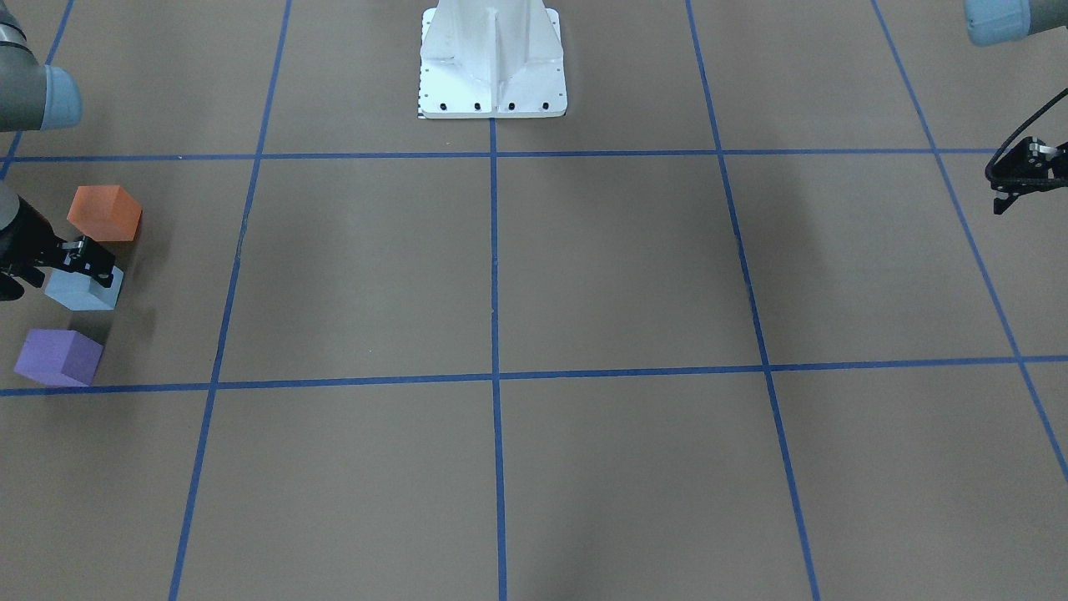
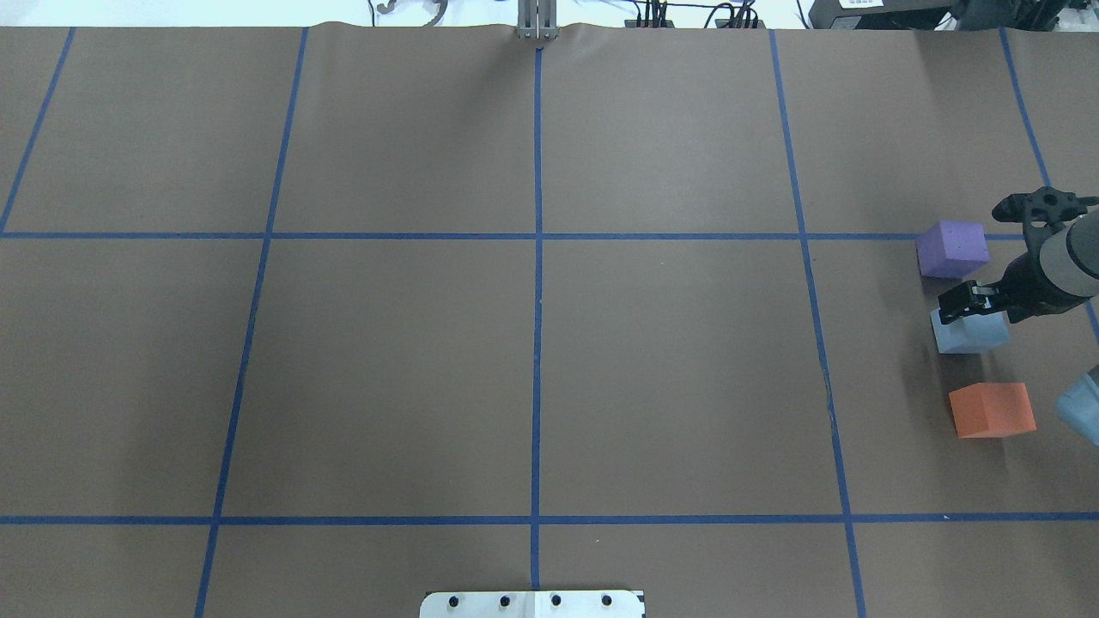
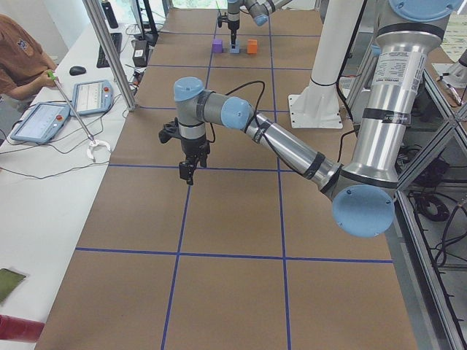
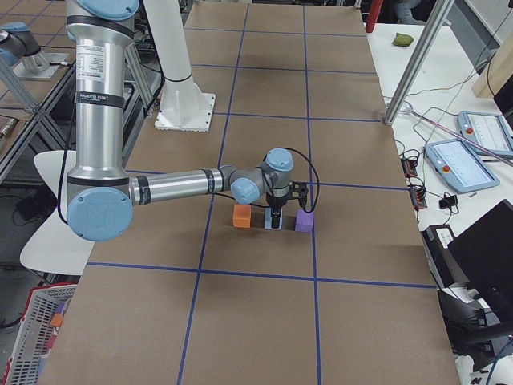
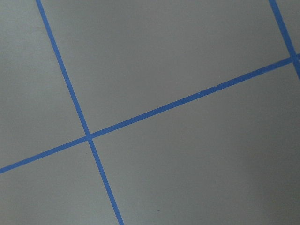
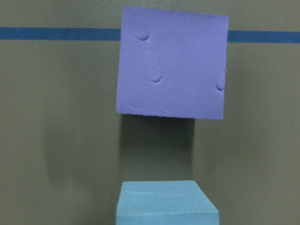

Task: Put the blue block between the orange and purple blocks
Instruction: 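Open the right gripper and lift it away from the cubes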

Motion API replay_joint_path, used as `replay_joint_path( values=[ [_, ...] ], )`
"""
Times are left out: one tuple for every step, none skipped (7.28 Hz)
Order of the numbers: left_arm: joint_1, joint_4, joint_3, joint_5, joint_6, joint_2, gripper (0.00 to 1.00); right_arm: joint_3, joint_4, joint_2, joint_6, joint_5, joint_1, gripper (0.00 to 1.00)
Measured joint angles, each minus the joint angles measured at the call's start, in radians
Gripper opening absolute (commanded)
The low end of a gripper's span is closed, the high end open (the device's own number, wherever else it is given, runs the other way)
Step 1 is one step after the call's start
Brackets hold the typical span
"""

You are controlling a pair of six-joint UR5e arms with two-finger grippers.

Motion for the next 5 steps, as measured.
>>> replay_joint_path(
  values=[
    [-0.001, 0.001, -0.010, 0.000, 0.000, 0.001, 1.00, 0.035, -0.004, -0.001, -0.001, 0.011, 0.028, 1.00],
    [-0.003, 0.003, -0.018, 0.000, 0.002, 0.003, 1.00, 0.077, -0.011, -0.005, -0.025, 0.042, 0.088, 1.00],
    [-0.011, 0.003, -0.022, -0.001, 0.010, 0.007, 1.00, 0.100, -0.024, -0.013, -0.104, 0.109, 0.174, 1.00],
    [-0.031, 0.004, -0.022, -0.011, 0.040, 0.015, 1.00, 0.107, -0.066, -0.026, -0.246, 0.175, 0.271, 1.00],
    [-0.069, 0.006, -0.010, -0.041, 0.093, 0.025, 1.00, 0.110, -0.158, -0.034, -0.437, 0.215, 0.374, 1.00]
  ],
)
